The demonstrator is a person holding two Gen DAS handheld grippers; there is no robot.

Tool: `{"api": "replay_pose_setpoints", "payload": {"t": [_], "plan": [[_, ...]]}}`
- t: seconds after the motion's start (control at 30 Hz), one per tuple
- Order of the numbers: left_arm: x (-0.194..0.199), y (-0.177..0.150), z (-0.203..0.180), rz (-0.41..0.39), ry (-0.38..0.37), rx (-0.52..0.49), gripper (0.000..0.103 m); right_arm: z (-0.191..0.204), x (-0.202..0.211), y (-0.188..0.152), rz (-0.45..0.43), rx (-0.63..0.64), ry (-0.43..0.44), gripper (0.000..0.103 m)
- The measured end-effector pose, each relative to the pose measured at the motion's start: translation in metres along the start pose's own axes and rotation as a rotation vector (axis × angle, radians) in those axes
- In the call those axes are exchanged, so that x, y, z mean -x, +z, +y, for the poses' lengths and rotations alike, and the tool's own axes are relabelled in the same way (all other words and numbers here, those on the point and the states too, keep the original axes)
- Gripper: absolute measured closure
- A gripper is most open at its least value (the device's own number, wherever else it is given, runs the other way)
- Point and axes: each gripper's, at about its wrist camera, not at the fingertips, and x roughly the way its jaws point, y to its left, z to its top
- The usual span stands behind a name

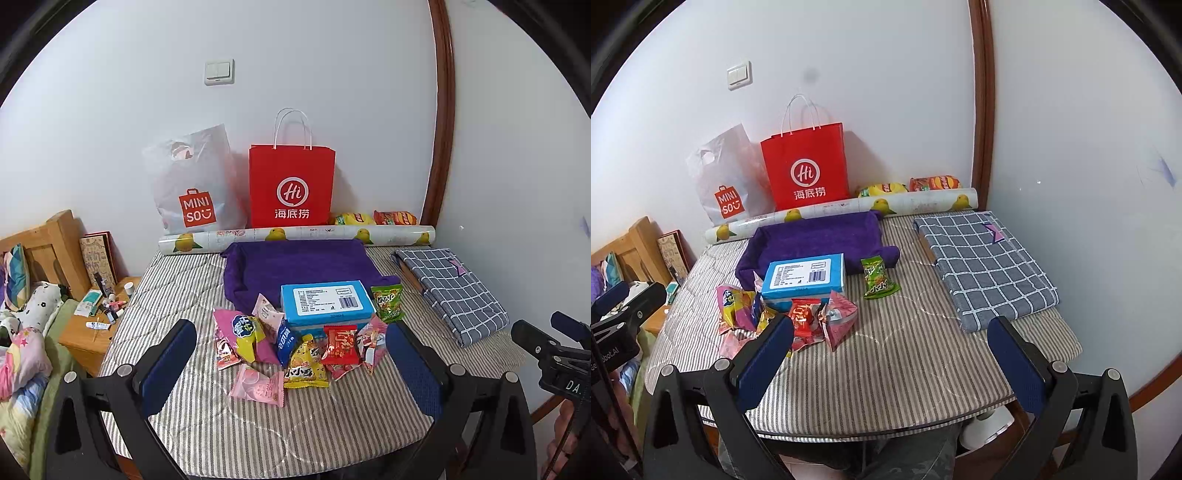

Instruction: Organize snacks

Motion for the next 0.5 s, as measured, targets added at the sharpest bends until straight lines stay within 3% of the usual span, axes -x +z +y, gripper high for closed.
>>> {"api": "replay_pose_setpoints", "payload": {"t": [0.5], "plan": [[0.001, -0.0018, -0.0002, -0.004, 0.002, -0.001, 0.0, 0.0023, 0.0009, -0.0017, -0.001, 0.002, 0.003, 0.0]]}}
